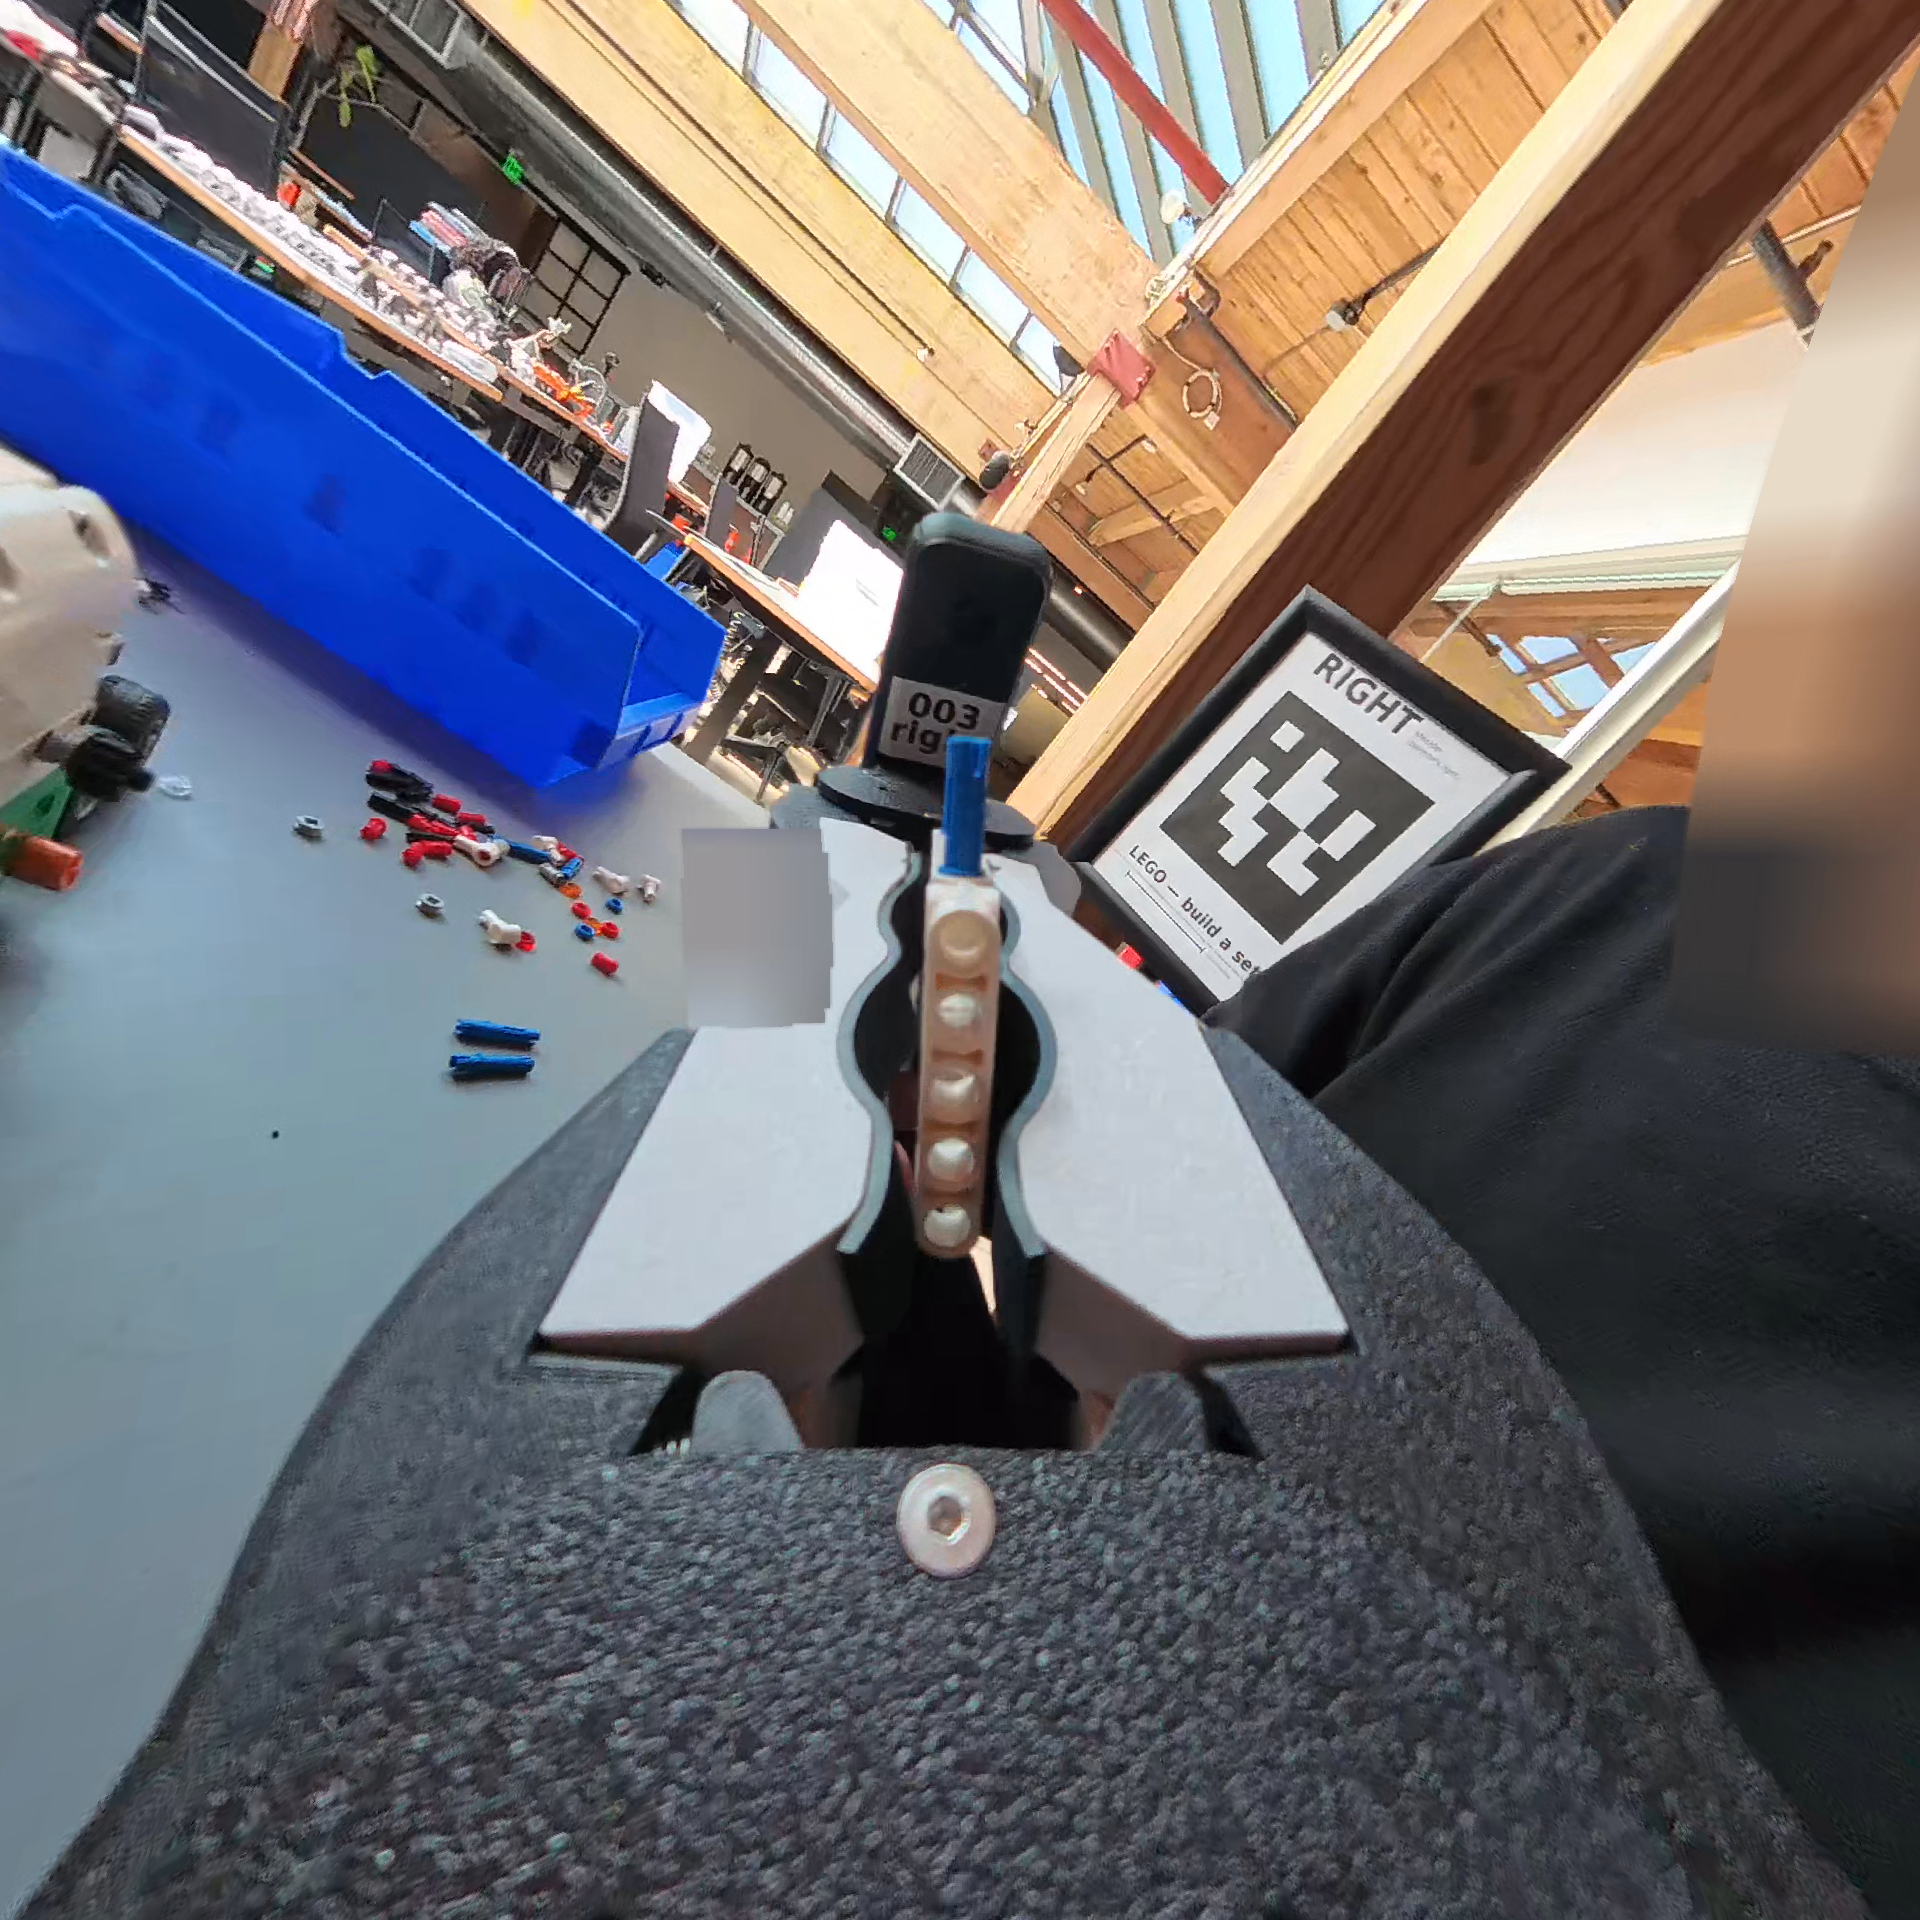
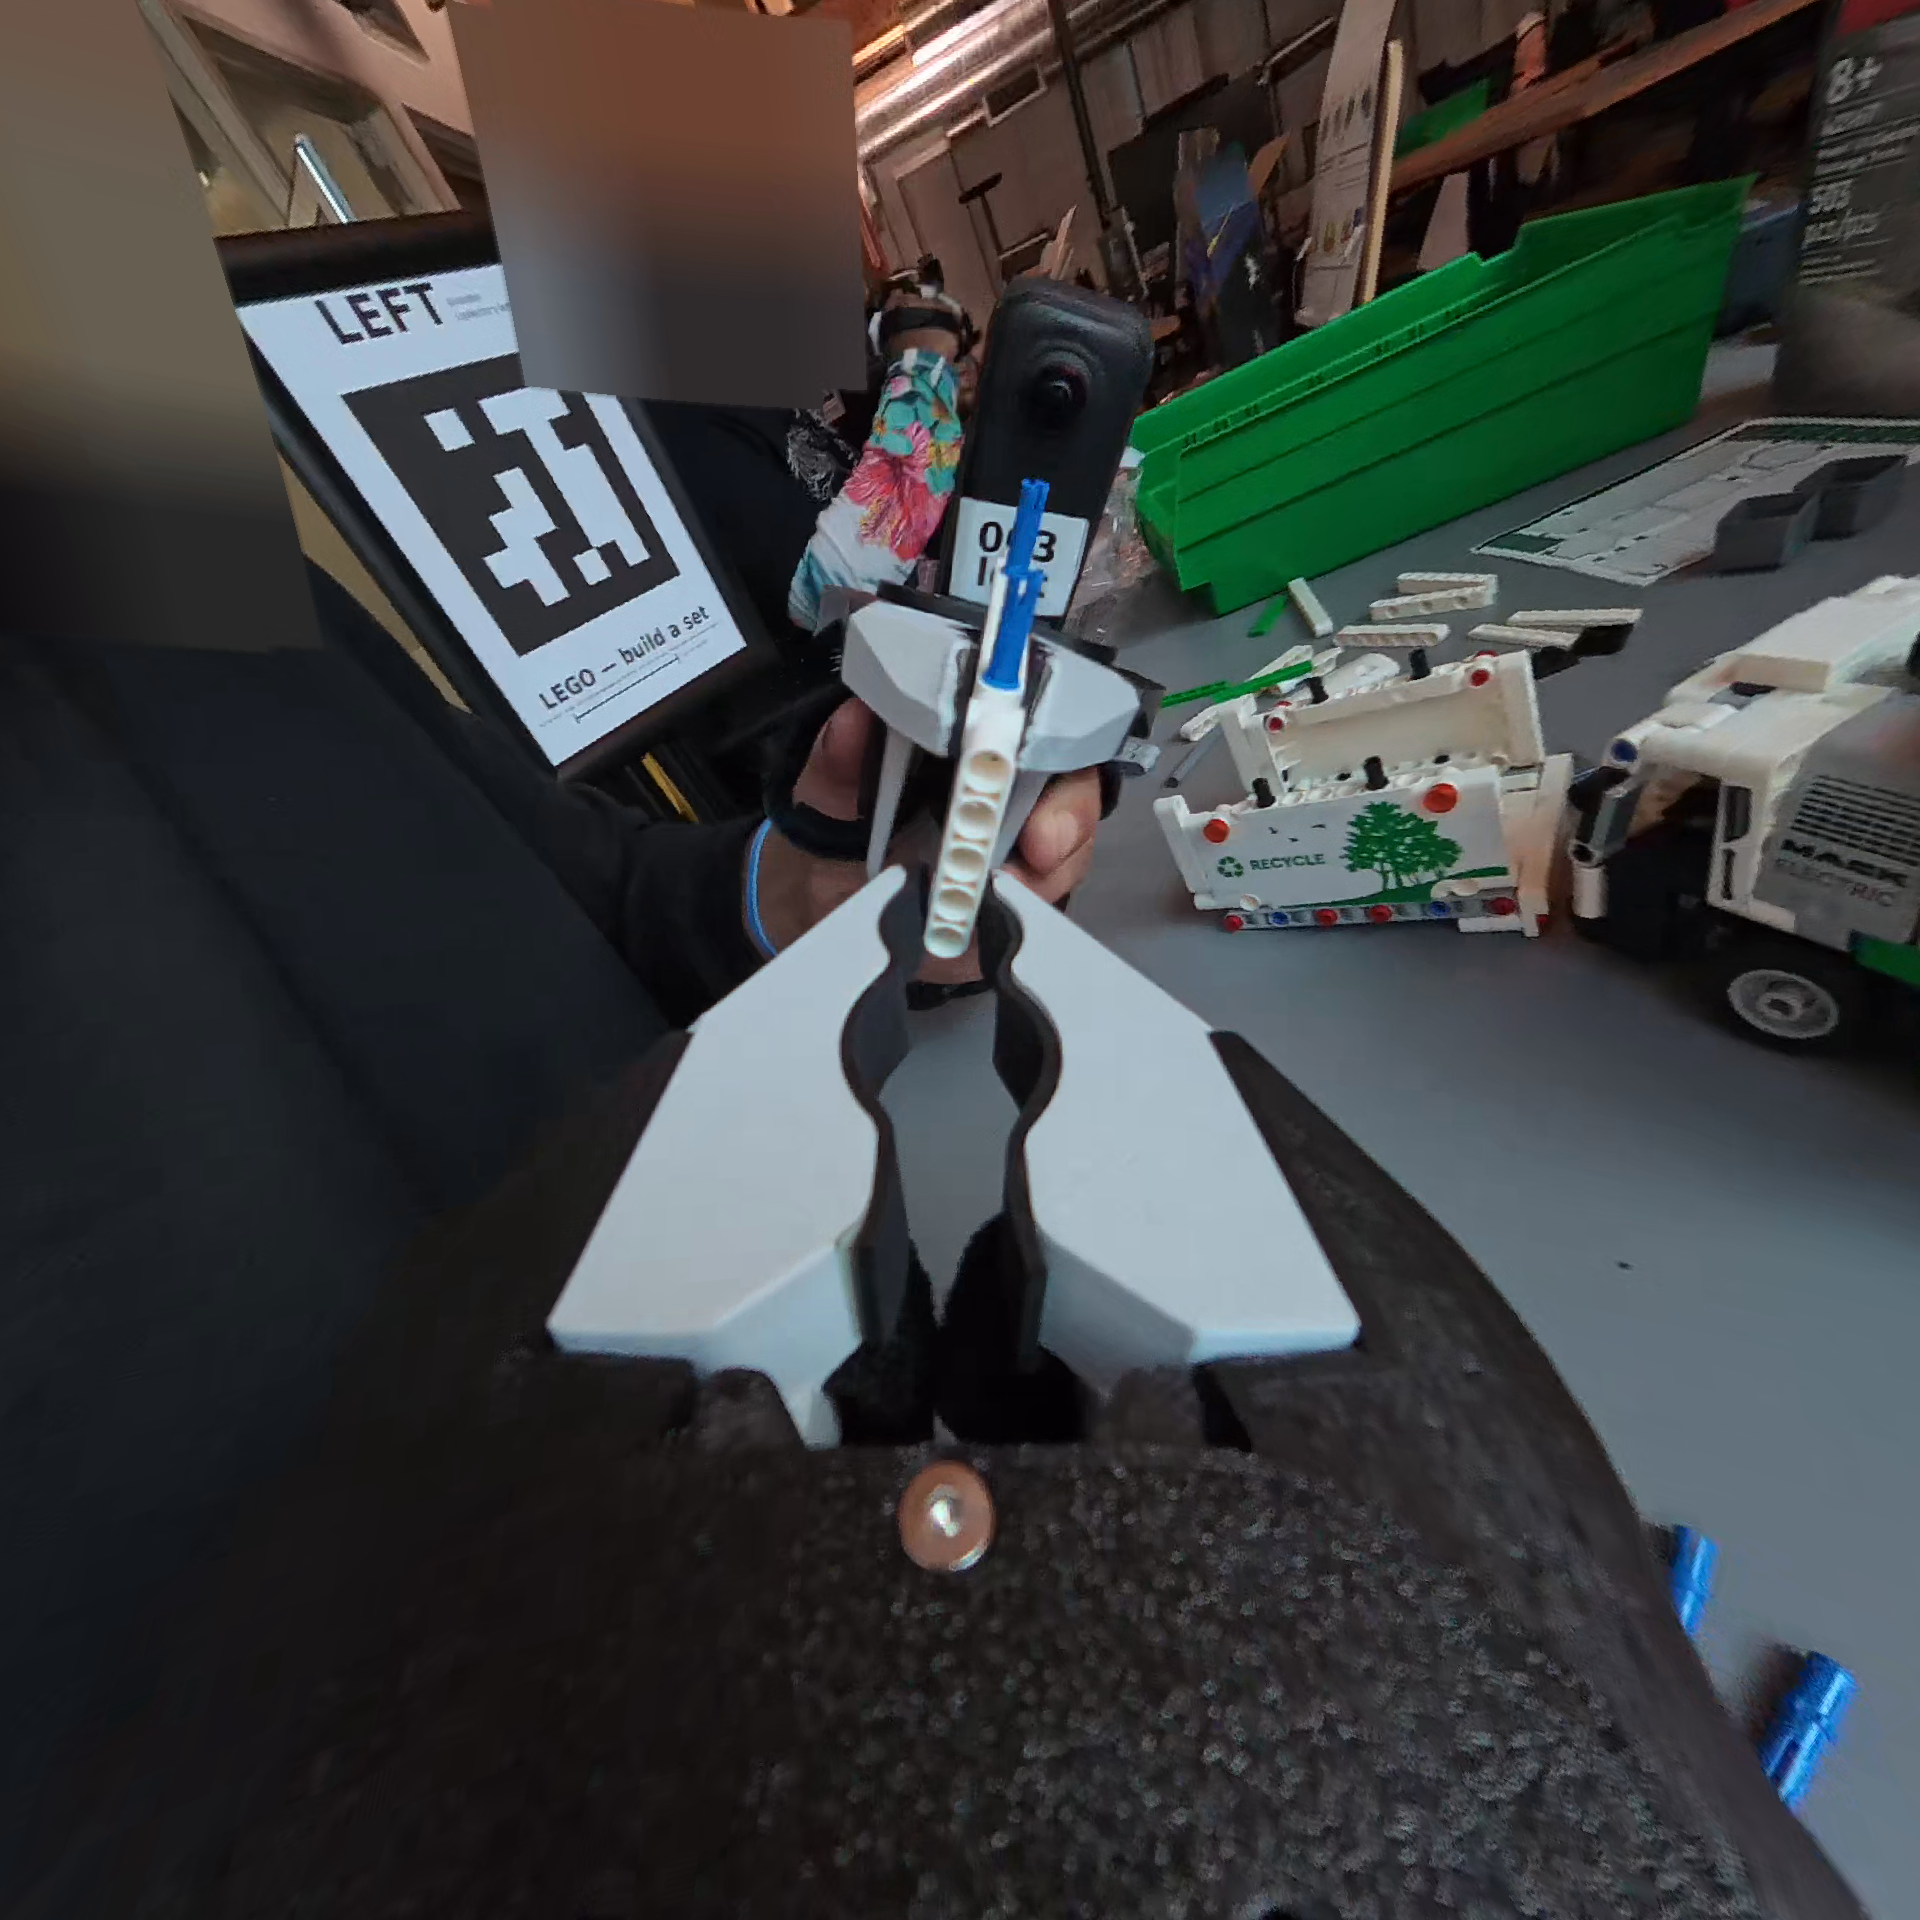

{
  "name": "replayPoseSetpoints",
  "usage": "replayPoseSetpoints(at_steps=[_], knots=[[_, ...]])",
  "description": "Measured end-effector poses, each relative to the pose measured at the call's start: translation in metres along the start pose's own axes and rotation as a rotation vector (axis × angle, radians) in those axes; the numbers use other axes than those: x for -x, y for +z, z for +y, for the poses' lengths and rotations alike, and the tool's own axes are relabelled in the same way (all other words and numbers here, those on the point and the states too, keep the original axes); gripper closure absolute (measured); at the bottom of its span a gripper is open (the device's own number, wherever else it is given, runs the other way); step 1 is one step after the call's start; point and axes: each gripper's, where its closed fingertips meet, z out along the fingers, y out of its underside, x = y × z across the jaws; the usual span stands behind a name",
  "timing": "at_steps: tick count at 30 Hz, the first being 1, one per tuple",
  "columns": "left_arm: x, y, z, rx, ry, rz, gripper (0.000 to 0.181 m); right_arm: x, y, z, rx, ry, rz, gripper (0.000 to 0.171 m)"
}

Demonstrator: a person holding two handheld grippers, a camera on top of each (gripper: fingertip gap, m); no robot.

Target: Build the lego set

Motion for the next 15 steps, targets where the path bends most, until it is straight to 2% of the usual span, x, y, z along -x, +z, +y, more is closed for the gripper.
replayPoseSetpoints(at_steps=[4, 13, 15], knots=[[0.006, -0.007, 0.009, 0.055, 0.036, -0.048, 0.18, -0.006, -0.008, 0.002, 0.008, 0.1, -0.023, 0.165], [-0.004, -0.011, 0.023, 0.109, 0.1, -0.041, 0.181, 0.002, -0.019, -0.003, 0.006, 0.083, -0.039, 0.166], [-0.003, -0.015, 0.026, 0.136, 0.123, -0.068, 0.166, 0.005, -0.022, 0.0, 0.038, 0.07, -0.041, 0.165]])
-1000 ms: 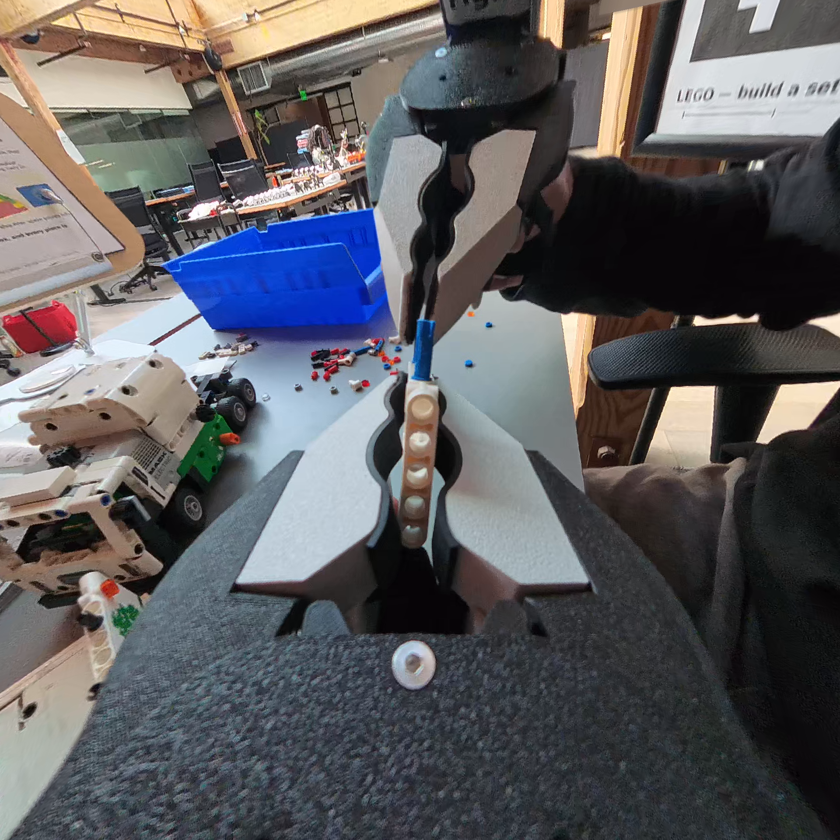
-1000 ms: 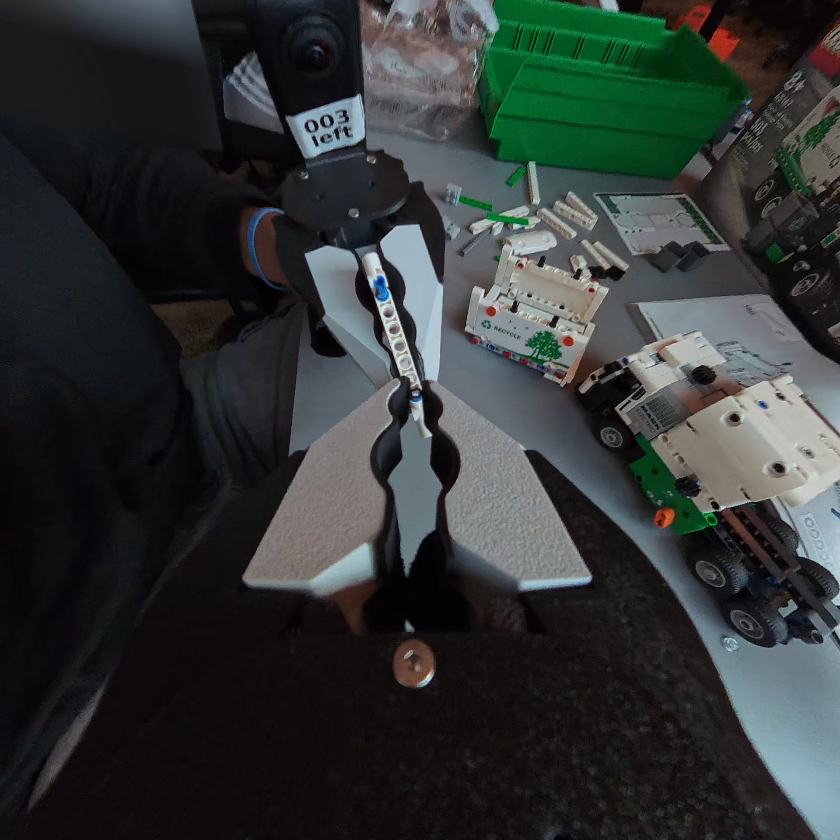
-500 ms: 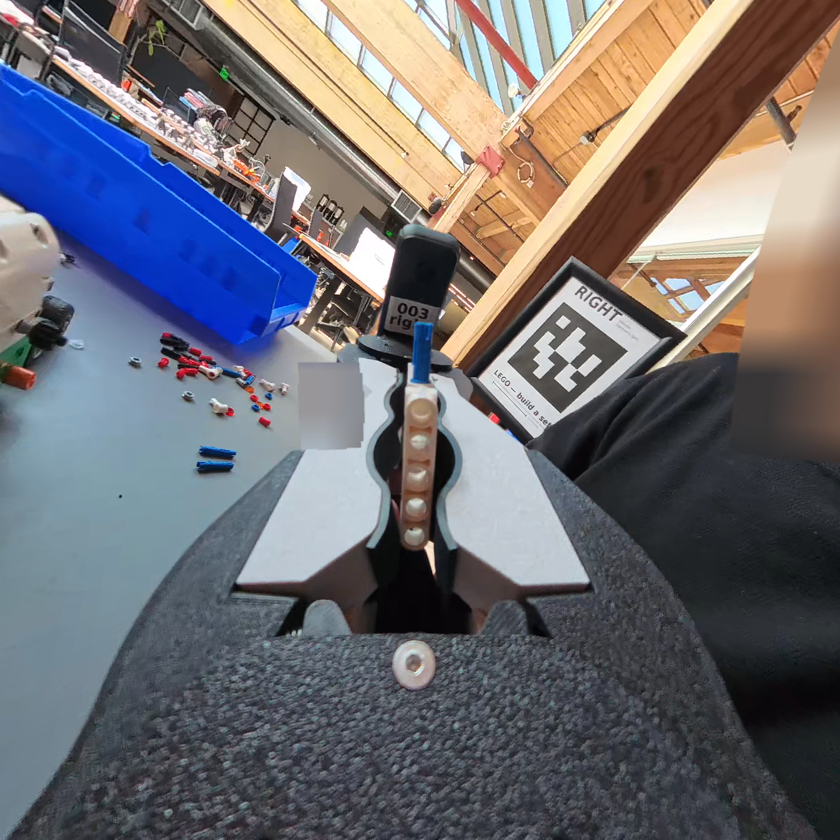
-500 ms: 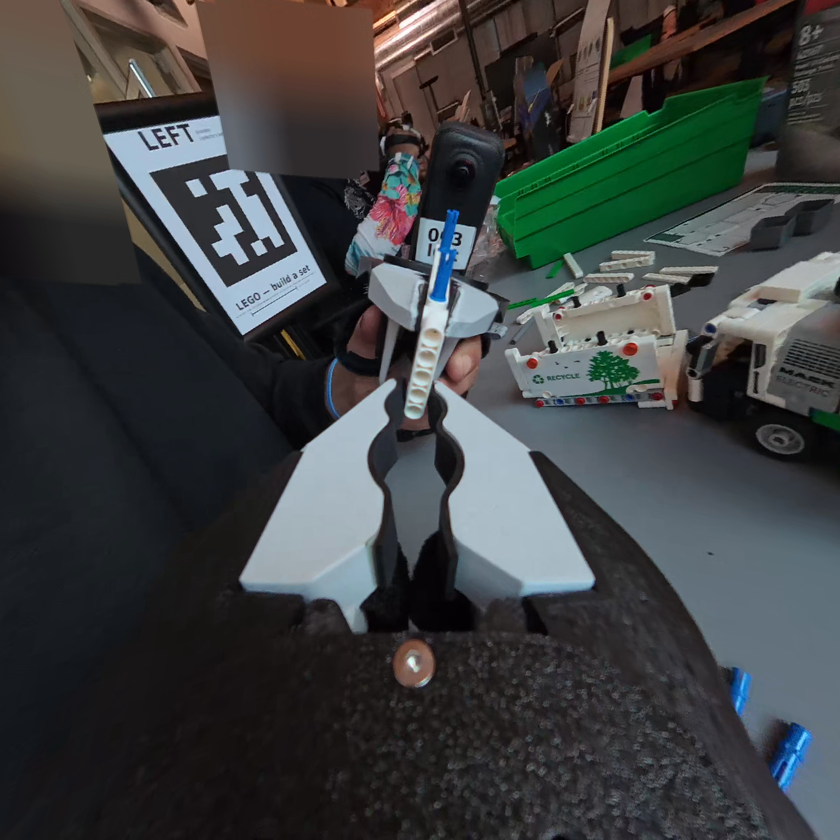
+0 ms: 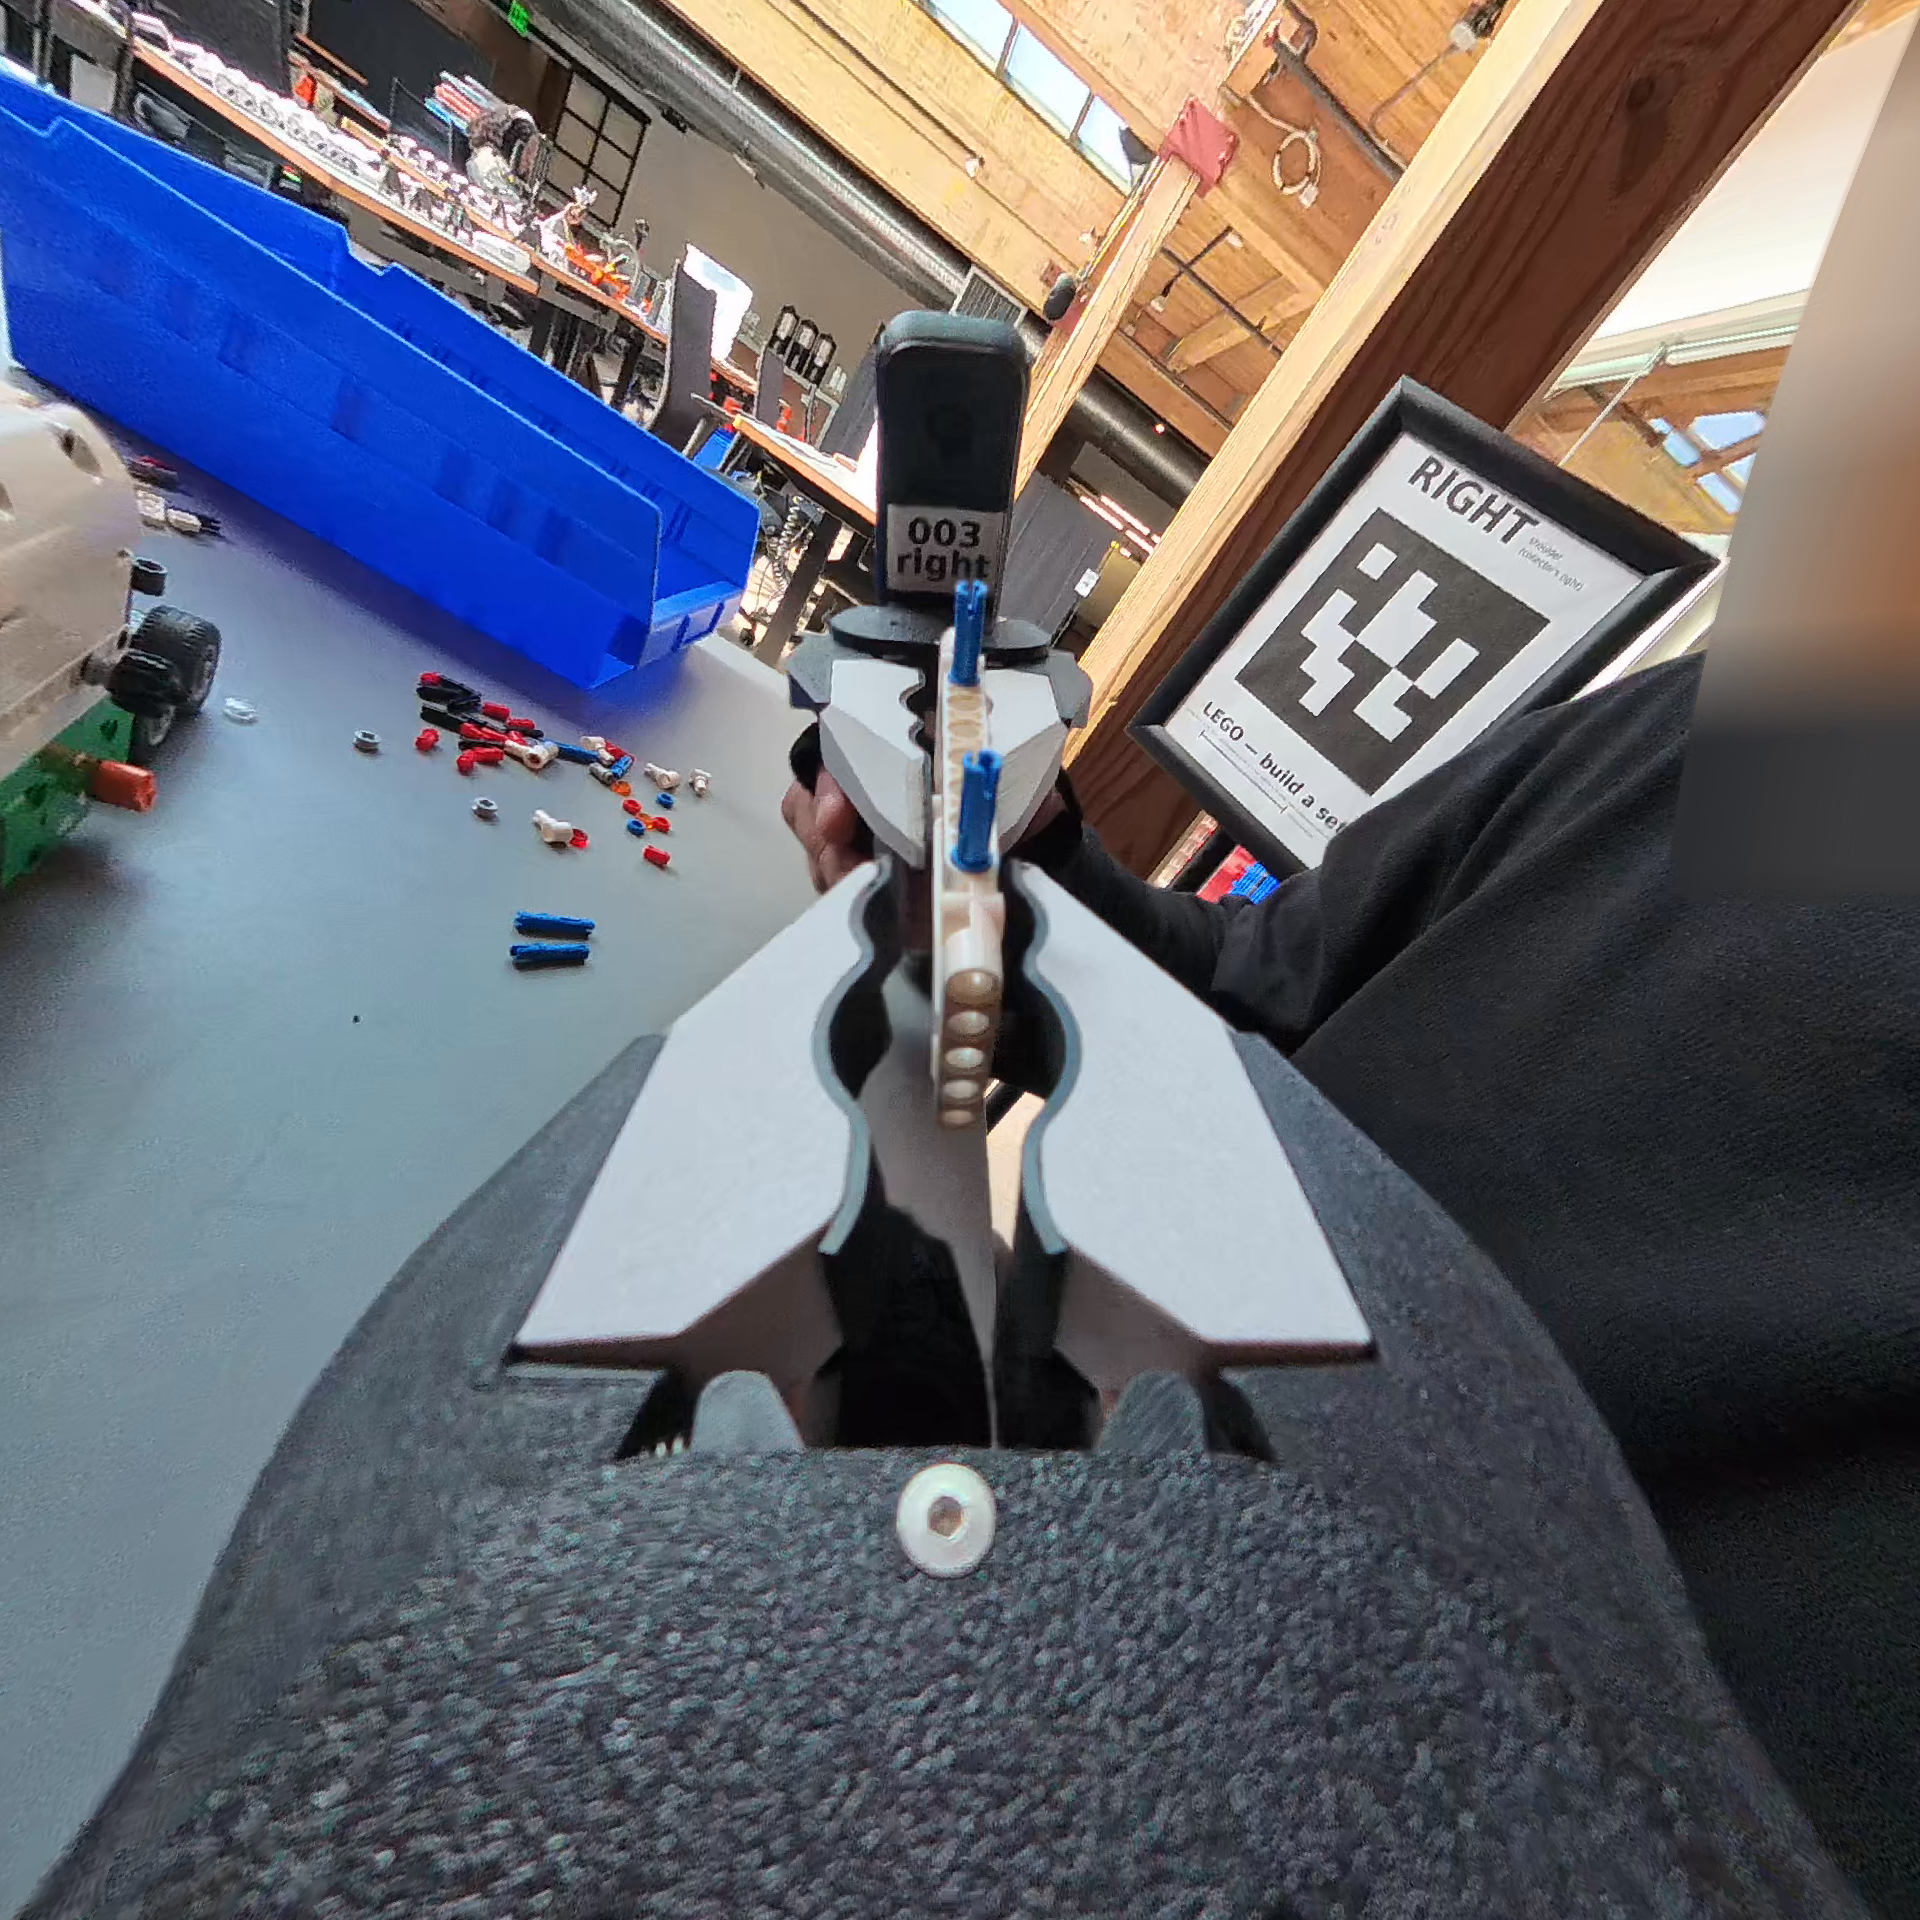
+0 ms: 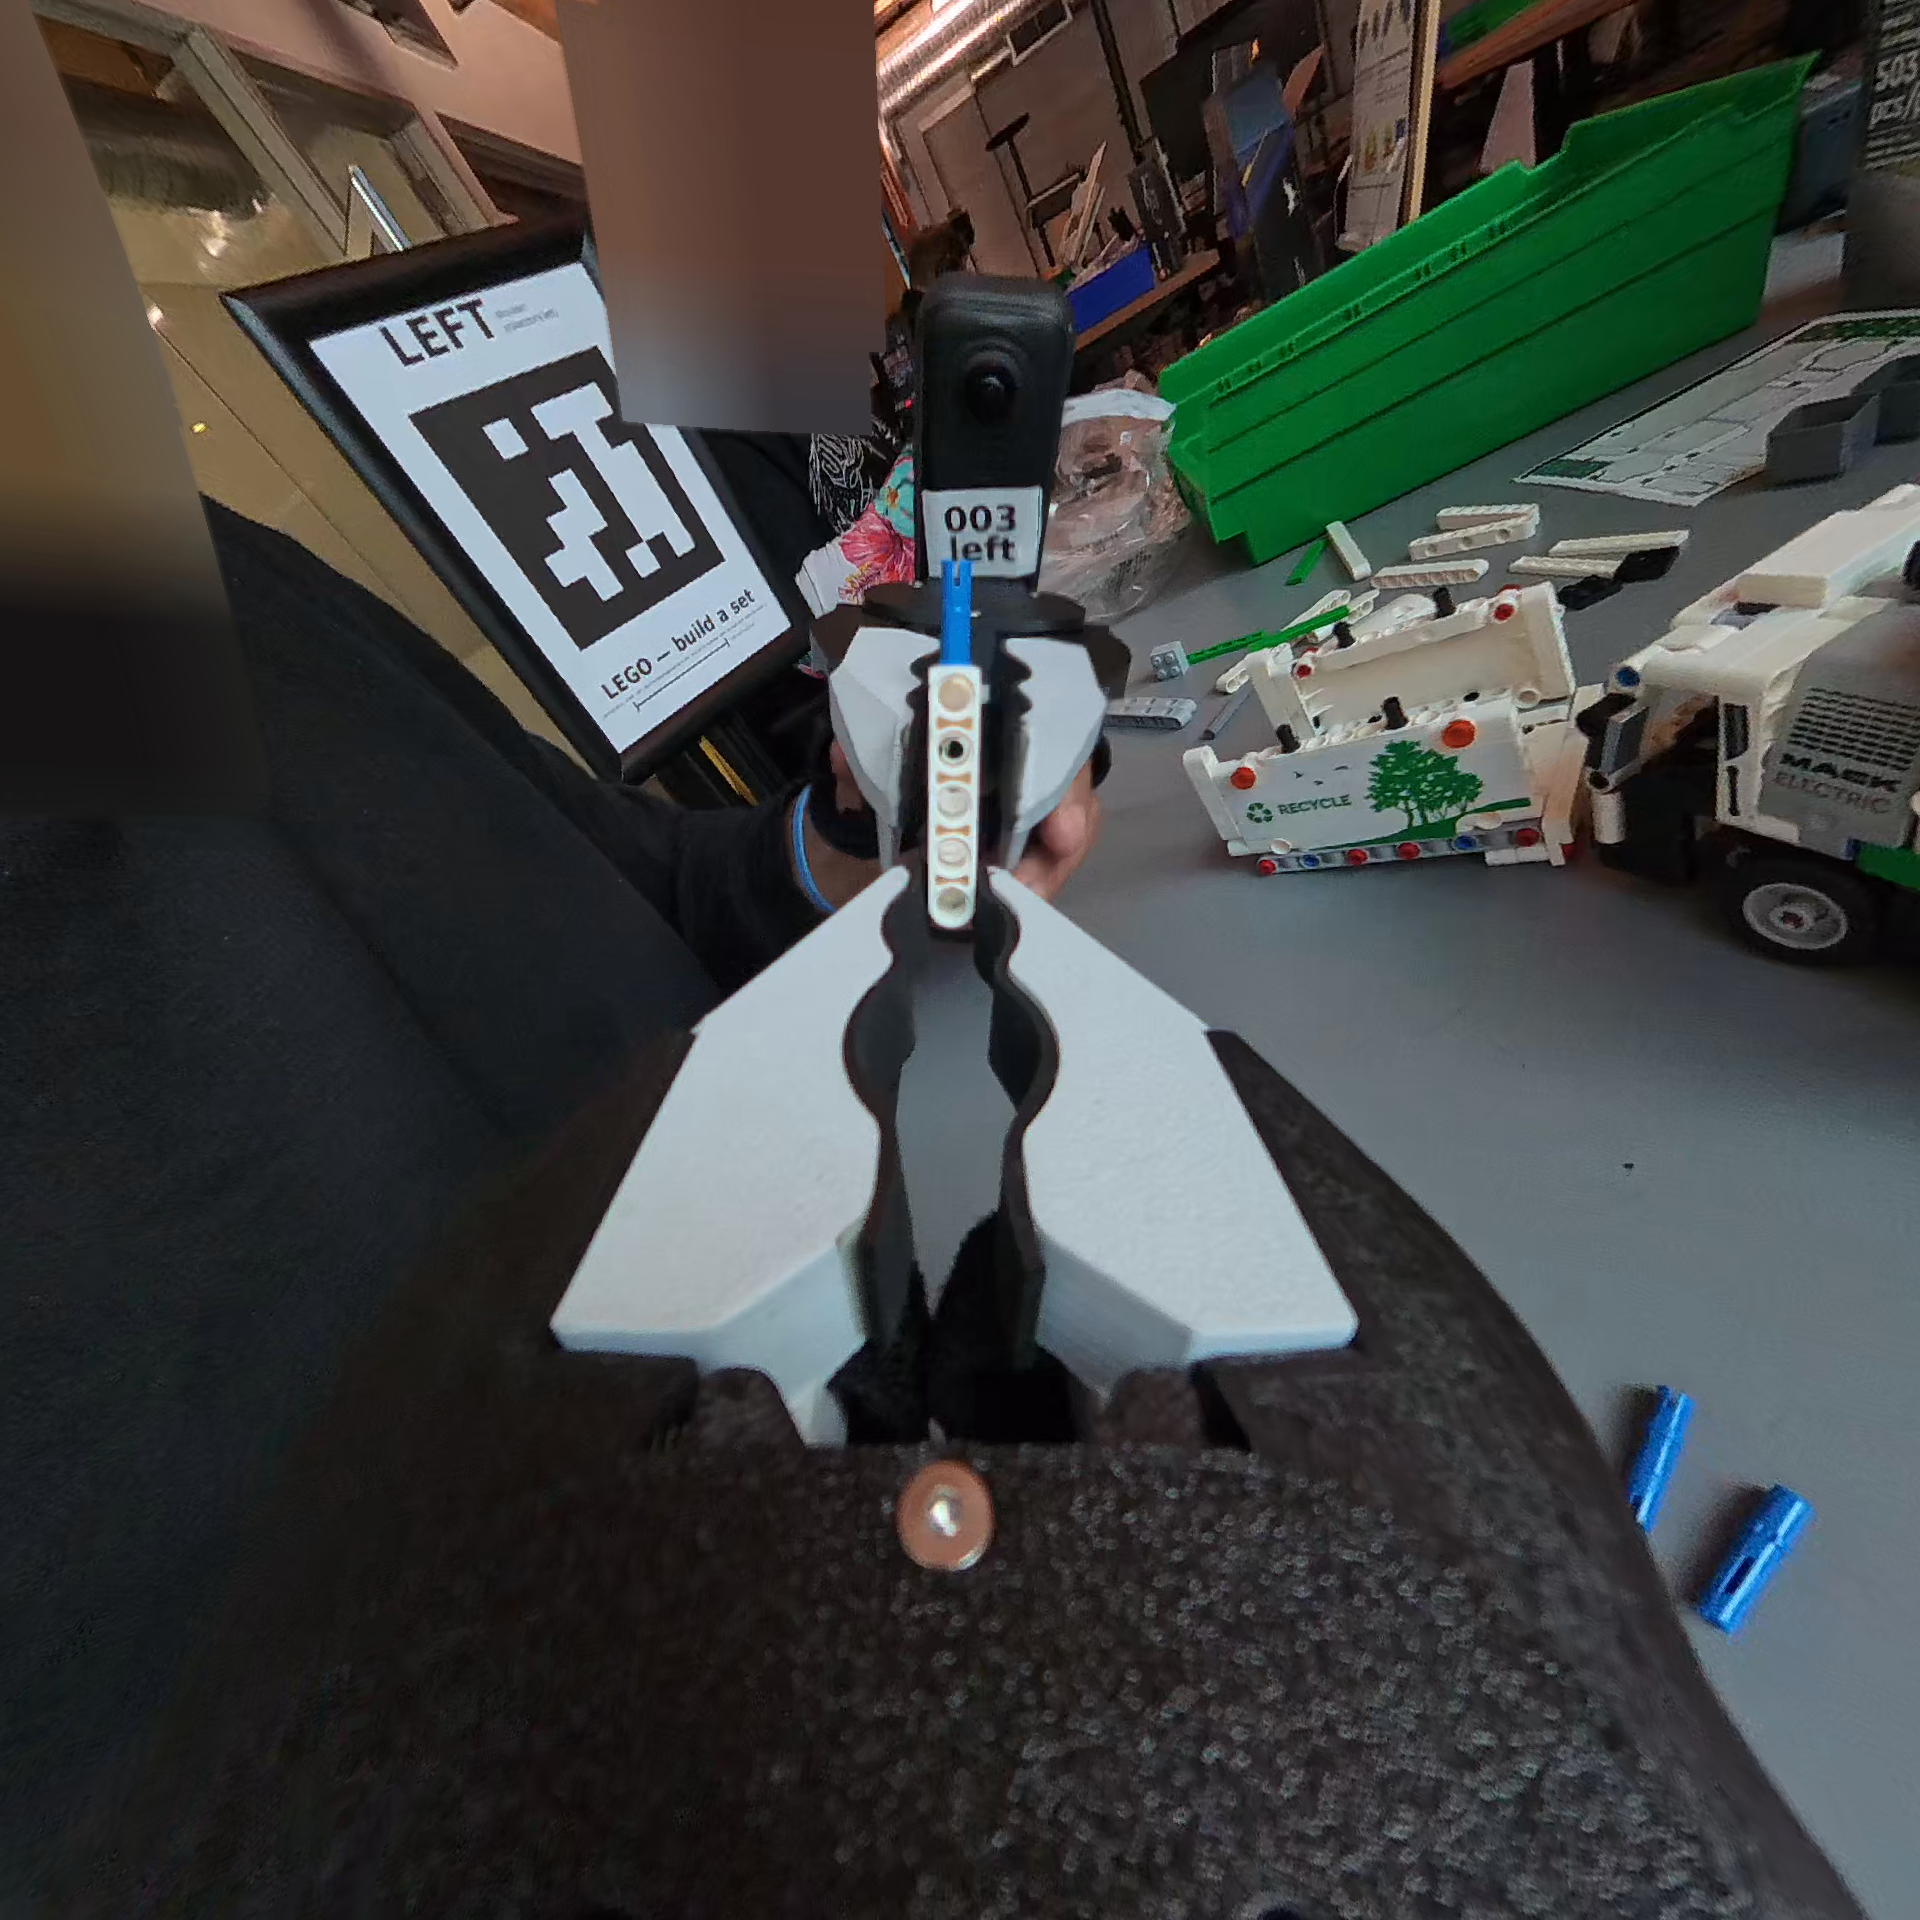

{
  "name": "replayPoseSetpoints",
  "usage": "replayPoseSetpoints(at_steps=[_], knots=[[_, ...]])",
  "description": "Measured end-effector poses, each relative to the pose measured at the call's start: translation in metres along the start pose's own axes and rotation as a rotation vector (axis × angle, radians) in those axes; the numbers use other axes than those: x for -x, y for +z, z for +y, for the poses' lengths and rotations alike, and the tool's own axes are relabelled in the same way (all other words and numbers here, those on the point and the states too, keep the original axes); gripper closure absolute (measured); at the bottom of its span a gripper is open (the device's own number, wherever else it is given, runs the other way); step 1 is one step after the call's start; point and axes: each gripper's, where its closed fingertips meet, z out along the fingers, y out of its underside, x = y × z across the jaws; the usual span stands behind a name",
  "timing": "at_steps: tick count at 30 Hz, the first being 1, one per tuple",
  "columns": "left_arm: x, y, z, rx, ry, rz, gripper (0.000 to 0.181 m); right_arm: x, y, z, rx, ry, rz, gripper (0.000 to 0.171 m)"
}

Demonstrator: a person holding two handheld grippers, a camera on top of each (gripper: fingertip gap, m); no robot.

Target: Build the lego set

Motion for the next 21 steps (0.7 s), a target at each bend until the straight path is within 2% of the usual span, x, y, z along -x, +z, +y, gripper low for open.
replayPoseSetpoints(at_steps=[2, 4, 7, 9, 11, 13, 15, 16, 17, 20, 21], knots=[[0.002, -0.004, 0.002, 0.044, 0.046, -0.039, 0.153, 0.007, -0.002, 0.013, 0.127, 0.007, -0.026, 0.166], [0.003, -0.005, 0.011, 0.138, 0.142, -0.09, 0.152, 0.008, -0.003, 0.028, 0.27, -0.052, 0.012, 0.165], [-0.005, 0.001, 0.035, 0.309, 0.298, -0.107, 0.174, 0.007, -0.006, 0.032, 0.374, -0.14, 0.088, 0.165], [-0.005, 0.004, 0.038, 0.327, 0.35, -0.138, 0.176, 0.012, -0.007, 0.019, 0.326, -0.172, 0.105, 0.165], [-0.006, 0.008, 0.026, 0.229, 0.294, -0.145, 0.176, 0.014, -0.008, -0.006, 0.169, -0.196, 0.123, 0.165], [-0.009, 0.007, 0.002, 0.029, 0.166, -0.102, 0.176, 0.016, -0.011, -0.026, -0.009, -0.201, 0.135, 0.155], [-0.015, 0.002, -0.017, -0.165, 0.054, -0.019, 0.177, 0.019, -0.003, -0.021, -0.071, -0.166, 0.109, 0.145], [-0.016, -0.001, -0.024, -0.244, 0.023, 0.006, 0.177, 0.018, 0.005, -0.01, -0.044, -0.149, 0.108, 0.139], [-0.018, -0.002, -0.026, -0.288, 0.005, 0.032, 0.177, 0.019, 0.014, 0.001, -0.014, -0.142, 0.1, 0.139], [-0.023, 0.004, -0.02, -0.281, -0.011, 0.077, 0.177, 0.02, 0.024, 0.0, -0.085, -0.165, 0.119, 0.164], [-0.024, 0.004, -0.019, -0.274, 0.013, 0.074, 0.177, 0.02, 0.023, 0.0, -0.077, -0.179, 0.117, 0.165]])
